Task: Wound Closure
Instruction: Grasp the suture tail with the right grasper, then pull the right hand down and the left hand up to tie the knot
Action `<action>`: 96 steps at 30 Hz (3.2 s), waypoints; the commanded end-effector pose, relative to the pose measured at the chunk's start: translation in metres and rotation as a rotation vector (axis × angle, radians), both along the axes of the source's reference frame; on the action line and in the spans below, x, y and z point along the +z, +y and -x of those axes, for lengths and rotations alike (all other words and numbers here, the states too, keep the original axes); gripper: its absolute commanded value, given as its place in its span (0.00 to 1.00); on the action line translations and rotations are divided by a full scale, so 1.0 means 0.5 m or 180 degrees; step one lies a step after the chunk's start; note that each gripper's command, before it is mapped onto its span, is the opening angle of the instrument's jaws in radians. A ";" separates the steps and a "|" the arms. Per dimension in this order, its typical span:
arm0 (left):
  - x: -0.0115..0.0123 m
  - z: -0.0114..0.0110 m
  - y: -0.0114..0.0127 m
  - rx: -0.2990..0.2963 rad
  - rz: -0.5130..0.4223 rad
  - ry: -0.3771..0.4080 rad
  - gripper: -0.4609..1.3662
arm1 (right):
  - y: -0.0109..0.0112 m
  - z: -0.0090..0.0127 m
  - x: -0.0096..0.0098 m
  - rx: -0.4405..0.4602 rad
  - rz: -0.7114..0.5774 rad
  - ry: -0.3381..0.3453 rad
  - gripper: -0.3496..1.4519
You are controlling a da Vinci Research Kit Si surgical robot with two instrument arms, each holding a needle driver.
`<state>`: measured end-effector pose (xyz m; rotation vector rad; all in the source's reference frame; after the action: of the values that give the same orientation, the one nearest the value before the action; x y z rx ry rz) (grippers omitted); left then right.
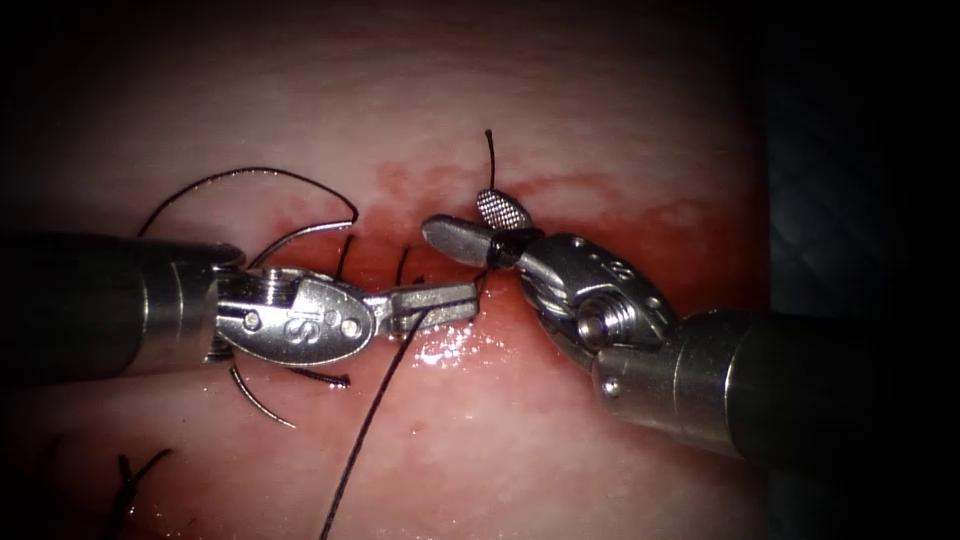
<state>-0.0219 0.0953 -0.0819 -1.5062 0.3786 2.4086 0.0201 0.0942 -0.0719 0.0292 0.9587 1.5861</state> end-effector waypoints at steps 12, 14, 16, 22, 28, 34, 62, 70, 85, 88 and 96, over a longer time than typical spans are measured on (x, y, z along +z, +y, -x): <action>0.0052 0.0019 0.0057 0.0135 -0.0046 -0.0039 0.06 | 0.0042 0.0012 0.0054 -0.0109 0.0026 -0.0264 0.78; 0.0057 0.0020 0.0062 0.0141 -0.0048 -0.0045 0.06 | 0.0050 0.0014 0.0062 -0.0126 0.0043 -0.0287 0.78; 0.0061 0.0023 0.0066 0.0159 -0.0050 -0.0065 0.06 | 0.0061 0.0013 0.0073 -0.0136 0.0050 -0.0294 0.77; 0.0073 0.0028 0.0074 0.0157 -0.0083 -0.0094 0.06 | 0.0080 -0.0008 0.0096 -0.0226 0.0034 -0.0269 0.73; 0.0077 0.0034 0.0077 0.0166 -0.0084 -0.0106 0.06 | 0.0093 -0.0015 0.0130 -0.0284 0.0052 -0.0347 0.71; 0.0089 0.0038 0.0087 0.0166 -0.0101 -0.0121 0.06 | 0.0104 -0.0024 0.0144 -0.0318 0.0058 -0.0370 0.62; 0.0109 0.0022 0.0090 0.0153 -0.0152 -0.0154 0.06 | 0.0076 -0.0041 0.0089 -0.0845 0.0173 -0.0328 0.00; 0.0105 0.0000 0.0100 0.0125 -0.0179 -0.0128 0.06 | 0.0048 -0.0042 0.0052 -0.0806 0.0215 -0.0339 0.00; 0.0107 -0.0023 0.0126 0.0042 -0.0225 -0.0086 0.06 | -0.0031 -0.0037 -0.0010 -0.0861 0.0215 -0.0356 0.00; 0.0106 -0.0023 0.0136 0.0043 -0.0238 -0.0085 0.06 | -0.0055 -0.0040 -0.0035 -0.0907 0.0210 -0.0344 0.00; 0.0116 -0.0020 0.0176 0.0039 -0.0292 -0.0081 0.06 | -0.0080 -0.0043 -0.0067 -0.0937 0.0176 -0.0362 0.00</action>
<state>-0.0209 0.1046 -0.0762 -1.4971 0.2599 2.3740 0.0223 0.0901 -0.0752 0.0449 0.8678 1.2737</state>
